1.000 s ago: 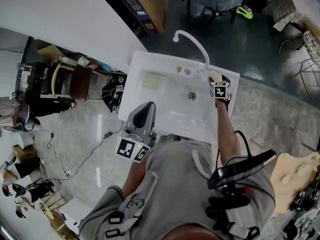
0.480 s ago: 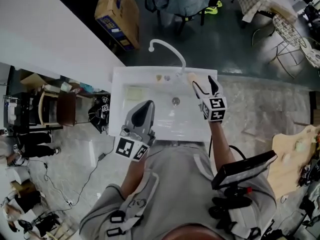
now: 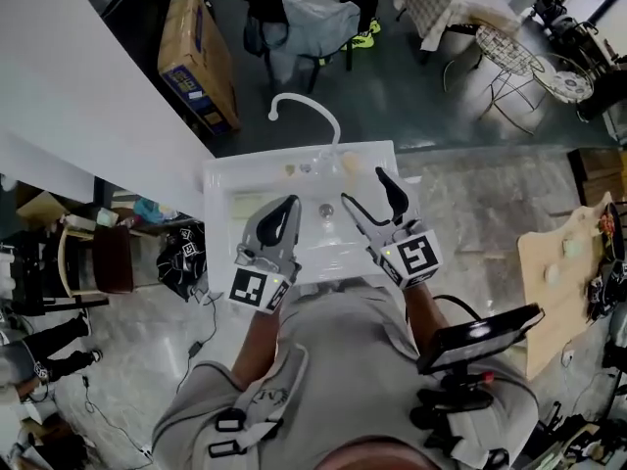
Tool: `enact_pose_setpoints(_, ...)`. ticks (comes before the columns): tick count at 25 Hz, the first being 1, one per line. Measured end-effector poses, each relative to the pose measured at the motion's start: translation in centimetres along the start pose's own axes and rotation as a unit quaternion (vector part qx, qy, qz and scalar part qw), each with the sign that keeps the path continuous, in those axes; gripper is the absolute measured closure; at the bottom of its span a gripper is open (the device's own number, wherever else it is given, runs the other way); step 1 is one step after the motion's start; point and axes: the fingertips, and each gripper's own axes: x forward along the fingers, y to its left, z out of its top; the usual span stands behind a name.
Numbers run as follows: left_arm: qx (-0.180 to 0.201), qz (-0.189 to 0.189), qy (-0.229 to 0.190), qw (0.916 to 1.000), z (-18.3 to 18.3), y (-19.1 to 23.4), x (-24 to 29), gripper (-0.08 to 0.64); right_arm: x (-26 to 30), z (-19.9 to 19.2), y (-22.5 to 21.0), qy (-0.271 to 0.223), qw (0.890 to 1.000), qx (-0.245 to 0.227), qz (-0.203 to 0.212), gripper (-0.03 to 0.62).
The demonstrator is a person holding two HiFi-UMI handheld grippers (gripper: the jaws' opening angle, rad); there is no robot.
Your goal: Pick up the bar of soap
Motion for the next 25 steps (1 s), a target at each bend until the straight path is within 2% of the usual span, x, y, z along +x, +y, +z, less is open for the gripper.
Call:
enact_pose_setpoints(5, 0.011, -0.022, -0.002, 0.9997, 0.3, -0.2, -1.1, 0.571, -0.3, 1.5, 4.3, -0.014, 1.000, -0.001, 0.015, 0.301)
enact_pose_setpoints(7, 0.010, -0.025, 0.001, 0.9996, 0.3, -0.4, -1.6, 0.571, -1.0, 1.6, 4.8, -0.023, 1.000, 0.006, 0.008, 0.415)
enact_pose_setpoints(8, 0.009, -0.026, 0.001, 0.9996, 0.4, -0.5, -1.8, 0.571, -1.3, 1.7, 4.9, -0.031, 1.000, 0.005, 0.000, 0.528)
enact_pose_setpoints(9, 0.009, -0.026, 0.001, 0.9996, 0.5, -0.5, -2.0, 0.571, -1.5, 1.9, 4.9, -0.036, 0.999, 0.001, -0.007, 0.593)
enact_pose_setpoints(11, 0.007, -0.024, 0.001, 0.9997, 0.5, -0.4, -2.4, 0.571, -1.4, 1.9, 5.1, -0.037, 0.999, -0.006, -0.012, 0.592)
enact_pose_setpoints(20, 0.003, -0.013, 0.008, 0.9999, 1.2, -1.0, -3.2, 0.571, -2.0, 2.5, 4.3, -0.050, 0.998, 0.028, -0.009, 0.594)
enact_pose_setpoints(25, 0.002, 0.003, 0.004, 1.0000, 1.6, -1.2, -3.6, 0.571, -2.0, 2.9, 4.2, -0.055, 0.998, 0.029, -0.006, 0.594)
